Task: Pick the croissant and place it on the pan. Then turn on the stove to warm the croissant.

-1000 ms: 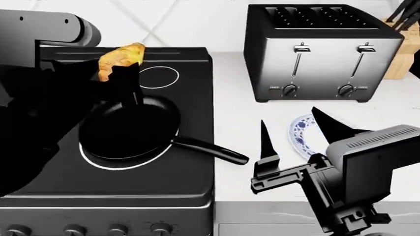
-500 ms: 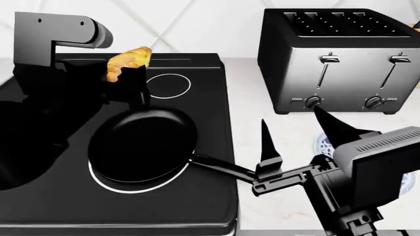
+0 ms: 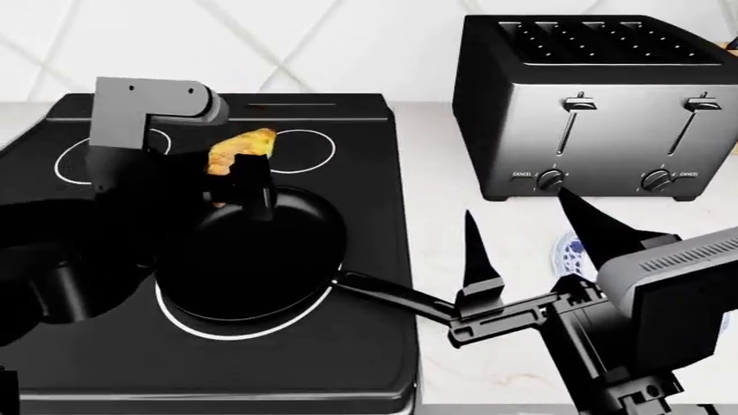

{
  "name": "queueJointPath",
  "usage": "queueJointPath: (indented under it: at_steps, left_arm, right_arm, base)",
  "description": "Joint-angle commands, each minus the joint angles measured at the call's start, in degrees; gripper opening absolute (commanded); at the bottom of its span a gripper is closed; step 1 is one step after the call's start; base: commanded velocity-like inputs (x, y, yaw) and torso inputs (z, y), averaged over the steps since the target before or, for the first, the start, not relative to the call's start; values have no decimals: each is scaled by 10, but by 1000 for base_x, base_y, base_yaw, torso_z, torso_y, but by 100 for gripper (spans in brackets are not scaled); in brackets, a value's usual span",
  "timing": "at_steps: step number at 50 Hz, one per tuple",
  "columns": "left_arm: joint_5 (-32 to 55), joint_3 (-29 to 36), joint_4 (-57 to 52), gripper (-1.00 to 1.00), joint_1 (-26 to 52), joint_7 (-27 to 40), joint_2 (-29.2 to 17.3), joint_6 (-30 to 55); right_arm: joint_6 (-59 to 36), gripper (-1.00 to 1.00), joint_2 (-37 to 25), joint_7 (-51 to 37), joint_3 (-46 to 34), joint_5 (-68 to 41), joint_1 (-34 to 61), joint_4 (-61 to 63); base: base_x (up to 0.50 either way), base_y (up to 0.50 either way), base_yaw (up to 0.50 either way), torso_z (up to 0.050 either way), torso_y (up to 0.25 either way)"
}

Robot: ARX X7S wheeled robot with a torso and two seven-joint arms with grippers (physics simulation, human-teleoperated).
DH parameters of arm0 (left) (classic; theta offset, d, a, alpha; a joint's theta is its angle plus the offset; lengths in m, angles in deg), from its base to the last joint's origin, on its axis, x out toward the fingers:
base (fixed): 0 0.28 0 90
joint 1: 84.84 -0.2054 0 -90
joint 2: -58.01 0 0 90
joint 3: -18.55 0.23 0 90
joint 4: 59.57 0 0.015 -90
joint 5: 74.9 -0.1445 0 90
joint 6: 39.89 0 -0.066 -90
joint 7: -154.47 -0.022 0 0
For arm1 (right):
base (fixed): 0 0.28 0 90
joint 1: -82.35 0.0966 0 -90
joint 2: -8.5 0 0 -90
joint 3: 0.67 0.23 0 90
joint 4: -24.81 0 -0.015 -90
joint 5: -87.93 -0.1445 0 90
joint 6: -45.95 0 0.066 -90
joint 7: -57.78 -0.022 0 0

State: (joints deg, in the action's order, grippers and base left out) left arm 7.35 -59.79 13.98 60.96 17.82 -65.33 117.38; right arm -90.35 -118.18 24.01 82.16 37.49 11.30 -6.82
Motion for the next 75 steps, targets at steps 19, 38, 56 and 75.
queueJointPath:
  at_steps: [19, 38, 56, 75]
  left_arm:
    - [-40, 18, 10, -100, -77, -27, -12, -32]
    - [-44, 24, 19, -100, -84, -29, -15, -36]
    - [-40, 30, 20, -100, -81, -26, -18, -34]
    - [-40, 40, 29, -100, -82, -27, -17, -31]
  right_arm:
    - [15, 100, -21, -26, -11, -22, 6, 2]
    - [32, 100, -35, -40, -22, -29, 7, 0]
    - [45, 100, -53, -55, -28, -48, 13, 4]
    - [63, 100, -62, -61, -42, -44, 13, -2]
  base:
    - [0, 0, 0, 0, 0]
    - [0, 0, 0, 0, 1]
    - [0, 0, 0, 0, 0]
    - [0, 0, 0, 0, 1]
